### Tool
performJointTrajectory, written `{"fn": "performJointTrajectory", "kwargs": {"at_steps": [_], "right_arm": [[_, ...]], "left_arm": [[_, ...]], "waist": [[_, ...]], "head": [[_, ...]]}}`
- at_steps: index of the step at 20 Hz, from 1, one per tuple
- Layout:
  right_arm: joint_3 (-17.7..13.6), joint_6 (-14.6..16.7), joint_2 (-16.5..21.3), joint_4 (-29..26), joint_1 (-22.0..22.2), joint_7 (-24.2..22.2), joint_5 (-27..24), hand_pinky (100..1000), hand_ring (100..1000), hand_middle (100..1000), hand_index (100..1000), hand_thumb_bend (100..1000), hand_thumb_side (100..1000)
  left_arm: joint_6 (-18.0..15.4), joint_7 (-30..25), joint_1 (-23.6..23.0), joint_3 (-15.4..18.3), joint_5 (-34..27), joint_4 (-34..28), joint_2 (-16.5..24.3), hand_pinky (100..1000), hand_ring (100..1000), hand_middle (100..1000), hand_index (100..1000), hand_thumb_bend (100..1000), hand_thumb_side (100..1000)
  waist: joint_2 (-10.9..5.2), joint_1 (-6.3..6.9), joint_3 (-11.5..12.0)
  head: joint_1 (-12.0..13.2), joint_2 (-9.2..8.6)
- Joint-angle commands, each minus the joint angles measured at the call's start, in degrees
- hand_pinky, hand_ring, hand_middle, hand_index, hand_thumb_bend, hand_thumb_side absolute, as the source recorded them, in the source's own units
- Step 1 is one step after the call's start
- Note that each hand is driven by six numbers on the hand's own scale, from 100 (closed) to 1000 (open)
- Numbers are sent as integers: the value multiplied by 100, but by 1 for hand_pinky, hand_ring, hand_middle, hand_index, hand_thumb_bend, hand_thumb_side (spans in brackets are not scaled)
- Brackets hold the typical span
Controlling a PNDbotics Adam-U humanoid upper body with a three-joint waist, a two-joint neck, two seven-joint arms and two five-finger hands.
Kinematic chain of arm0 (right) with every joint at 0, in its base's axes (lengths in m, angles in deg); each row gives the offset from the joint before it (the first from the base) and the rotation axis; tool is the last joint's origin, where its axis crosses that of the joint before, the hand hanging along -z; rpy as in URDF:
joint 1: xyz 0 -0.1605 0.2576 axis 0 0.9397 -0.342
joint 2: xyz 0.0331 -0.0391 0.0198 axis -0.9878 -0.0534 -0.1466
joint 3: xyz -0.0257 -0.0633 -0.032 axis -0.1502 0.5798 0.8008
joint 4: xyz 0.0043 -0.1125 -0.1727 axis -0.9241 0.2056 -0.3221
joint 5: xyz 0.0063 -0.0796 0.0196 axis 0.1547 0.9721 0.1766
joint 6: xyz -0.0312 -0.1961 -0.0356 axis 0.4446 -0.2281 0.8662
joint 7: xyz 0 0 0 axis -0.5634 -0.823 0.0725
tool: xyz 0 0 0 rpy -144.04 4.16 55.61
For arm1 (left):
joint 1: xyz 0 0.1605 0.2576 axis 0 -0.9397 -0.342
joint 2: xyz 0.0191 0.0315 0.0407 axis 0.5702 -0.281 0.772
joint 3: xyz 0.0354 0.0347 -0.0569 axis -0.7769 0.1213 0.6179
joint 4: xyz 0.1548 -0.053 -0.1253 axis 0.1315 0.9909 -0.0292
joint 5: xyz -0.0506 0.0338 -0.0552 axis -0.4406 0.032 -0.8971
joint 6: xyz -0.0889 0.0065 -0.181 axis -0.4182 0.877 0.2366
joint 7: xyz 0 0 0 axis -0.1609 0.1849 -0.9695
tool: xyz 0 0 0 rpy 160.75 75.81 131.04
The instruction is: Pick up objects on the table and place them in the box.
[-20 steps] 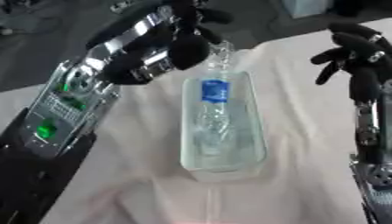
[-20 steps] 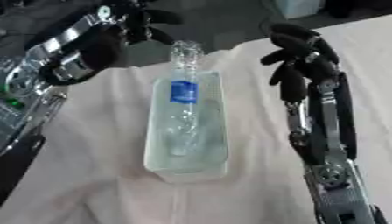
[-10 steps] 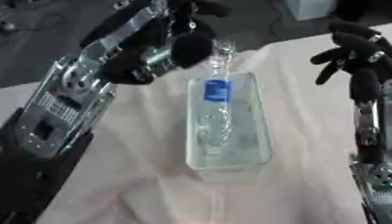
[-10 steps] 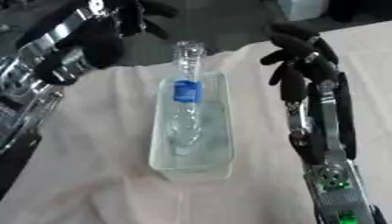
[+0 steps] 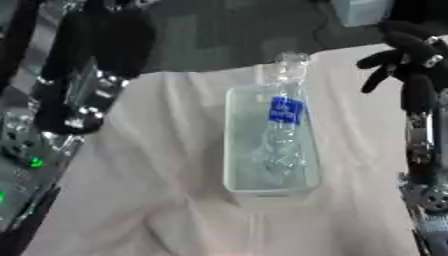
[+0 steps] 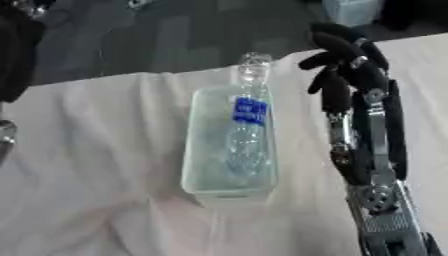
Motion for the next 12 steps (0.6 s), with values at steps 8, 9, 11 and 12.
{"fn": "performJointTrajectory", "kwargs": {"at_steps": [8,9,11,12], "right_arm": [[-57,-20,58,-119,-94,251,71,383,612,802,861,158,1000],[-54,-19,59,-127,-98,271,76,391,644,803,864,154,1000],[-46,-13,60,-146,-105,319,84,414,691,807,868,150,1000],[-39,-8,60,-155,-110,338,91,421,705,811,869,148,1000]], "left_arm": [[-841,729,-985,72,802,-135,-974,782,869,1000,1000,330,764],[-799,777,-1089,66,840,-135,-1141,774,864,1000,1000,319,777],[-709,830,-1245,43,897,-135,-1395,766,860,1000,1000,308,792],[-683,844,-1302,32,920,-135,-1490,764,859,1000,1000,296,804]], "waist": [[-84,-156,238],[-86,-172,254],[-91,-199,276],[-93,-212,283]], "head": [[-132,187],[-126,229],[-108,329],[-100,379]]}}
